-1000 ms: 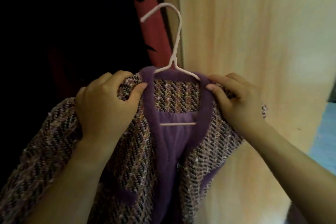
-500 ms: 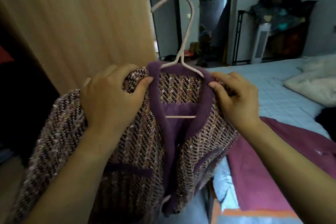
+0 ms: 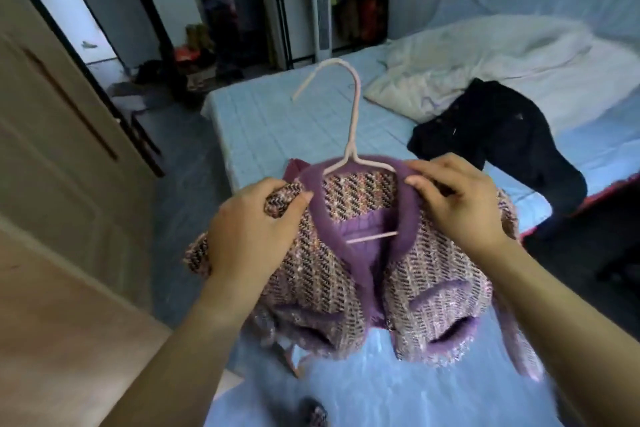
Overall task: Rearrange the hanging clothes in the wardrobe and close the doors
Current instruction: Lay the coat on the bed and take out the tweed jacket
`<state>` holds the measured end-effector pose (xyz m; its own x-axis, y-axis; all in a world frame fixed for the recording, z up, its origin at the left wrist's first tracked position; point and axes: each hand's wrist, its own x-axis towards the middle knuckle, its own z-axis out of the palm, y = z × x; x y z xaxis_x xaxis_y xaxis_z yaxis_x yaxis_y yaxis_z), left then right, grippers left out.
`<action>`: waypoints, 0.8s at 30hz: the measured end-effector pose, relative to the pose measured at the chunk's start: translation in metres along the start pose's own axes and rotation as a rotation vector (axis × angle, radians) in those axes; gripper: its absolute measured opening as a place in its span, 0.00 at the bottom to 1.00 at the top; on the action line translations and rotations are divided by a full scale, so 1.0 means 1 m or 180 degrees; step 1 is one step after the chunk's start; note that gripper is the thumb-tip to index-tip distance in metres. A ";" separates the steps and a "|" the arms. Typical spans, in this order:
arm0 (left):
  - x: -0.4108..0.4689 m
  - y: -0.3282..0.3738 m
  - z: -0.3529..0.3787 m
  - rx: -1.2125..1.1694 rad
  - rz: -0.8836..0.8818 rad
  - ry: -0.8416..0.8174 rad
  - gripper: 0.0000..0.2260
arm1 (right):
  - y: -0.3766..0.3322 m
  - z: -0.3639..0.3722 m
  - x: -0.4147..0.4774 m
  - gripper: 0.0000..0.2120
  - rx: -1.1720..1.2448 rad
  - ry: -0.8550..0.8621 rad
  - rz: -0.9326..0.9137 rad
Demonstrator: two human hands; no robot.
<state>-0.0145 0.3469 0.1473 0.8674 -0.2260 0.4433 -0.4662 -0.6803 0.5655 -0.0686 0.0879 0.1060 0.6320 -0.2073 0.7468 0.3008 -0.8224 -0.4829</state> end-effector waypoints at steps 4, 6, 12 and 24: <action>0.055 0.004 0.041 0.0130 0.0075 0.0012 0.15 | 0.051 0.014 0.034 0.11 -0.0103 -0.0047 0.0115; 0.083 -0.002 0.064 0.0153 0.0037 -0.0047 0.15 | 0.078 0.030 0.050 0.12 -0.0139 -0.0106 0.0175; 0.151 -0.041 0.138 0.0147 -0.0400 -0.0416 0.16 | 0.156 0.087 0.082 0.11 -0.0156 -0.0527 0.0425; 0.236 -0.124 0.246 0.0465 -0.1391 -0.0553 0.13 | 0.275 0.216 0.163 0.12 0.0295 -0.1509 0.0399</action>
<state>0.2903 0.2061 0.0106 0.9984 -0.0022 0.0568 -0.0339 -0.8253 0.5637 0.2714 -0.0574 -0.0036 0.9159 -0.0202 0.4008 0.2505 -0.7515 -0.6103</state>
